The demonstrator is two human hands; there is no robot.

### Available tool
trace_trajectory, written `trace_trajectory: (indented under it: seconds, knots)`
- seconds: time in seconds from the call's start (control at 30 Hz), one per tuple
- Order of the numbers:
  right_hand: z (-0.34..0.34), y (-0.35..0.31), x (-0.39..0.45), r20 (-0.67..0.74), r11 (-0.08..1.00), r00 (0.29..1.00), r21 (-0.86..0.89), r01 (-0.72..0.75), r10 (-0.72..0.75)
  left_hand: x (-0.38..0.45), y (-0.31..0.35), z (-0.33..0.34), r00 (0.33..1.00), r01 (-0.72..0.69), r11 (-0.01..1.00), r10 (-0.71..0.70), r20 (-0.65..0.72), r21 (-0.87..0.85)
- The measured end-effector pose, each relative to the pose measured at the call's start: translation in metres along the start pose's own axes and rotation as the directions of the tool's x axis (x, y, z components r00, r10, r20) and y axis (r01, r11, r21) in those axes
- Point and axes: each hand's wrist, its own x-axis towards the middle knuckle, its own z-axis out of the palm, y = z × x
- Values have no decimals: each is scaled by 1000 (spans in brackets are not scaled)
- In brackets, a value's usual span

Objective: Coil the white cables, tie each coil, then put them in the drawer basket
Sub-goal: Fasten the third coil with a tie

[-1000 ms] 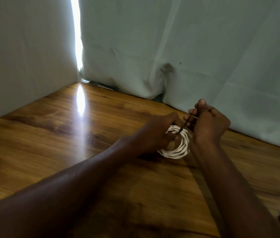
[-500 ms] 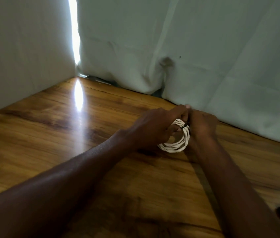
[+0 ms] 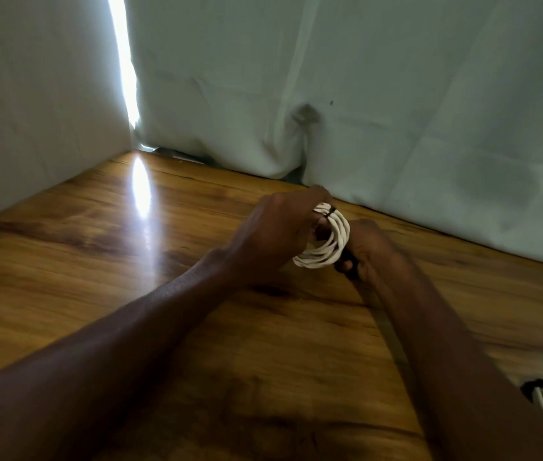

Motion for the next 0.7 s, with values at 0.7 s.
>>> trace_trajectory:
  seconds: [0.7]
  knots:
    - [37,1,-9,-39,659,673,-252,709,-739,0,-58,-20,856,508,752,-387,343,-419]
